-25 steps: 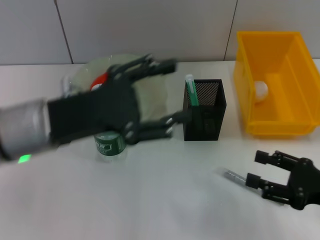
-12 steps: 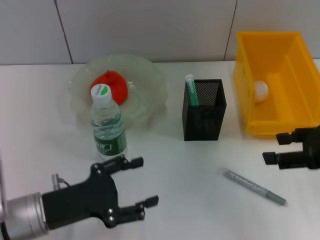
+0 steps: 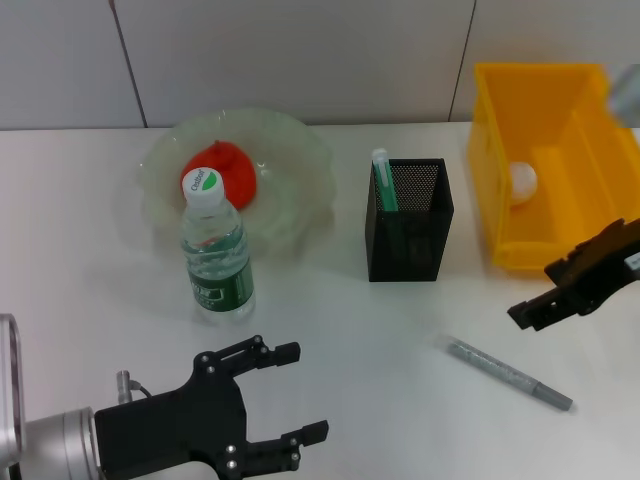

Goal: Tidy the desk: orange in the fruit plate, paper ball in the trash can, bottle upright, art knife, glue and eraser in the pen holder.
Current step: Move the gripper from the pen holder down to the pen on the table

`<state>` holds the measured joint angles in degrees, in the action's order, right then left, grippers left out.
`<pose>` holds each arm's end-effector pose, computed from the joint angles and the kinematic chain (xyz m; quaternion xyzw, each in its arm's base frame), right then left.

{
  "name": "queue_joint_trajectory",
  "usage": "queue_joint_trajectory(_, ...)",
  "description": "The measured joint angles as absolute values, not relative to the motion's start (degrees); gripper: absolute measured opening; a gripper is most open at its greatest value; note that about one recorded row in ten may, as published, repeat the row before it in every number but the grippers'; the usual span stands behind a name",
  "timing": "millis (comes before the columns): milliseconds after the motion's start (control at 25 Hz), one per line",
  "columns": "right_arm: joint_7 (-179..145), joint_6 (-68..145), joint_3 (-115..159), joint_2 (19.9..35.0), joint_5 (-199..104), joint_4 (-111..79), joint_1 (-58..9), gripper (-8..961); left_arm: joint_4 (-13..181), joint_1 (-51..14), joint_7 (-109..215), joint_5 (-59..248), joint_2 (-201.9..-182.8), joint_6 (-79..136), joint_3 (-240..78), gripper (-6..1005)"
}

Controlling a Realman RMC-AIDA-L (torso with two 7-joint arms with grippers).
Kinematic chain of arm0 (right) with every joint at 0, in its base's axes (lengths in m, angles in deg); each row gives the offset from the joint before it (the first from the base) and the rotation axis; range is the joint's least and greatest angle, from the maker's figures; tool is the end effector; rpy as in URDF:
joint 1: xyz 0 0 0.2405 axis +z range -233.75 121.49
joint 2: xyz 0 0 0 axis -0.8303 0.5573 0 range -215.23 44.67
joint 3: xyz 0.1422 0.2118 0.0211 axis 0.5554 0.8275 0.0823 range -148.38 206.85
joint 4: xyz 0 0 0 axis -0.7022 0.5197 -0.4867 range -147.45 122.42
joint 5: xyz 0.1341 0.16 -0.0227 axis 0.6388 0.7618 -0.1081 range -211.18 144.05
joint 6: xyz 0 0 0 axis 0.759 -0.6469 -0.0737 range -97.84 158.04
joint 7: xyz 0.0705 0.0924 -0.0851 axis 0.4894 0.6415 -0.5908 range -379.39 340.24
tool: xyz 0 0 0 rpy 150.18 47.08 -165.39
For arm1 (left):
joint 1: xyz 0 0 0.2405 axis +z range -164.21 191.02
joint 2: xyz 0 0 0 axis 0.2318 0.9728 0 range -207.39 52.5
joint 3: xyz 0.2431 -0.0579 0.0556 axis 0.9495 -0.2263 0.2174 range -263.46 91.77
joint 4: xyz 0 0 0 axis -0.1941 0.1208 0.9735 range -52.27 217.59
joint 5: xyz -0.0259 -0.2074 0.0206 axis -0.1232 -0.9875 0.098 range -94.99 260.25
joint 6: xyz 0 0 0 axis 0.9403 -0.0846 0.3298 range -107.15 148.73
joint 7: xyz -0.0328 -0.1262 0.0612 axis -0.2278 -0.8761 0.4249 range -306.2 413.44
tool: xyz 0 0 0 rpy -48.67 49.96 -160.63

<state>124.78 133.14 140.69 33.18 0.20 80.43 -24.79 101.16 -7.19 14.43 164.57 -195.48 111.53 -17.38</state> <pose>0.1671 0.3348 0.0625 -0.9178 0.3229 -0.1354 0.1875 -0.2785 0.2452 -0.0591 -0.9322 -0.0557 -0.3306 0.1360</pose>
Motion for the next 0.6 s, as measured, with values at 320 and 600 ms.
queue_joint_trajectory(320, 127.9, 127.4, 132.9, 33.79, -4.1, 74.9, -23.0, 745, 100.2, -6.9, 16.2, 165.8, -195.91, 106.4, -17.4, 806)
queue_joint_trajectory(600, 129.2, 123.2, 130.6, 33.81, -4.2, 69.5, -21.7, 715, 98.5, -8.1, 16.9, 165.8, -195.83, 107.6, -16.5, 806)
